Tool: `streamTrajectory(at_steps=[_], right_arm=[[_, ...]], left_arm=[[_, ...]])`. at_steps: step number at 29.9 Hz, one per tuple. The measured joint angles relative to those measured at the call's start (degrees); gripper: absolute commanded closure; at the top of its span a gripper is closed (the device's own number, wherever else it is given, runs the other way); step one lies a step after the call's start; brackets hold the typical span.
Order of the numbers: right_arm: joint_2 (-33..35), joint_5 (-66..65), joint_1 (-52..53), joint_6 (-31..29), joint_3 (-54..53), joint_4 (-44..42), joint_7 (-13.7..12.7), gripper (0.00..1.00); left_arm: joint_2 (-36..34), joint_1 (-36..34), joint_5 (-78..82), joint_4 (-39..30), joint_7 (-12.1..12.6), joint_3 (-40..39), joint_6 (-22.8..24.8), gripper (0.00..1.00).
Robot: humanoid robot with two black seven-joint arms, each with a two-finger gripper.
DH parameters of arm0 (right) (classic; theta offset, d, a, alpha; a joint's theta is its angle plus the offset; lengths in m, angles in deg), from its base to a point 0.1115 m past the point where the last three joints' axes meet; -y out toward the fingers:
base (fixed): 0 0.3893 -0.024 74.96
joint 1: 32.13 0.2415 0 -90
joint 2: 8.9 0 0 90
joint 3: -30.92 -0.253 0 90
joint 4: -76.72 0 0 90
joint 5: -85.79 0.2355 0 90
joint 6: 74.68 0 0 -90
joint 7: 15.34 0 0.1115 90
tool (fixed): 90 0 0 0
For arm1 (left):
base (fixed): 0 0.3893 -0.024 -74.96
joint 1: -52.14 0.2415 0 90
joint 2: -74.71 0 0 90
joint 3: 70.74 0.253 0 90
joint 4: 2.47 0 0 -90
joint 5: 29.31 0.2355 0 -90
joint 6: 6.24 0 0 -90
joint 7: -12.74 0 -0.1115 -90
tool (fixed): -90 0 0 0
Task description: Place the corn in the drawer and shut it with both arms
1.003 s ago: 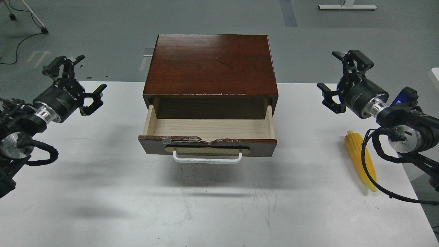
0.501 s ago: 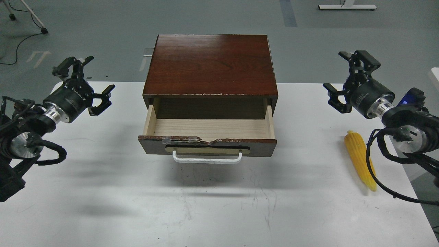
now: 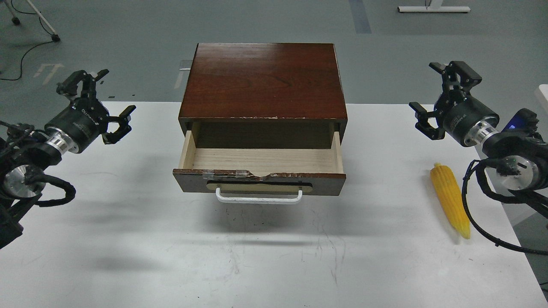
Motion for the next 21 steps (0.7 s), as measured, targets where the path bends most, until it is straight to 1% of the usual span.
streamTrajectory(at_steps=[9, 21], right_arm=[[0.4, -0.6, -0.2, 0.3, 0.3, 0.0, 0.0, 0.00], [1.2, -1.8, -0.9, 3.8, 0.8, 1.7, 0.0, 0.00]], left_arm=[[-0.2, 0.1, 0.0, 0.0, 0.0, 0.0, 0.0, 0.02], [-0.3, 0.1, 0.0, 0.0, -0.1, 0.1, 0.0, 0.02]])
